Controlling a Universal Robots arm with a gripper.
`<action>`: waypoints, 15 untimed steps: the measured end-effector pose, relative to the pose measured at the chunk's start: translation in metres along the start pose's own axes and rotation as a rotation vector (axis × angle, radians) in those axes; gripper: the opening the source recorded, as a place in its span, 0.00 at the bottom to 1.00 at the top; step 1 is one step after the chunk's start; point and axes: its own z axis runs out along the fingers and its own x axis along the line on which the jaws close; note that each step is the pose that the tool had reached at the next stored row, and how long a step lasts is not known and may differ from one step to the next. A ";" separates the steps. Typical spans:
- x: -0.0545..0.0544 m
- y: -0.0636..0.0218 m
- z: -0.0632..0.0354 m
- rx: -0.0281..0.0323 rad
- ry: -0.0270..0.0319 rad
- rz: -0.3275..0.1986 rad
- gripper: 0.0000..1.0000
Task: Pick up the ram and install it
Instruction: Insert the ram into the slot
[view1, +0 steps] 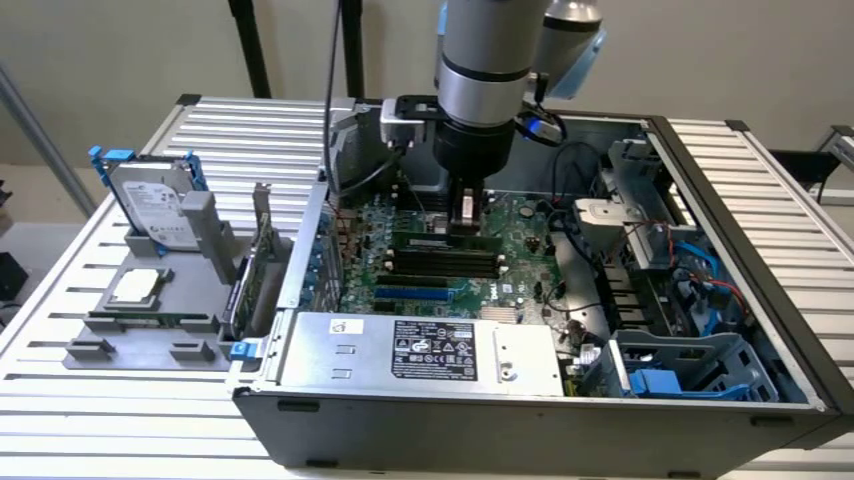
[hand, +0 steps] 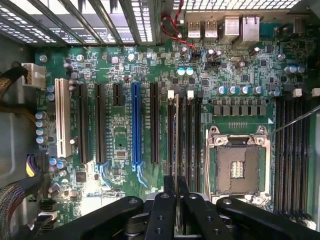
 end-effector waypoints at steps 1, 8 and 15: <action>0.000 -0.0001 0.0018 0.0013 -0.0001 0.000 0.13; 0.000 -0.0019 0.0145 0.0046 -0.0004 0.000 0.13; 0.000 -0.0036 0.0235 0.0045 -0.0010 0.000 0.13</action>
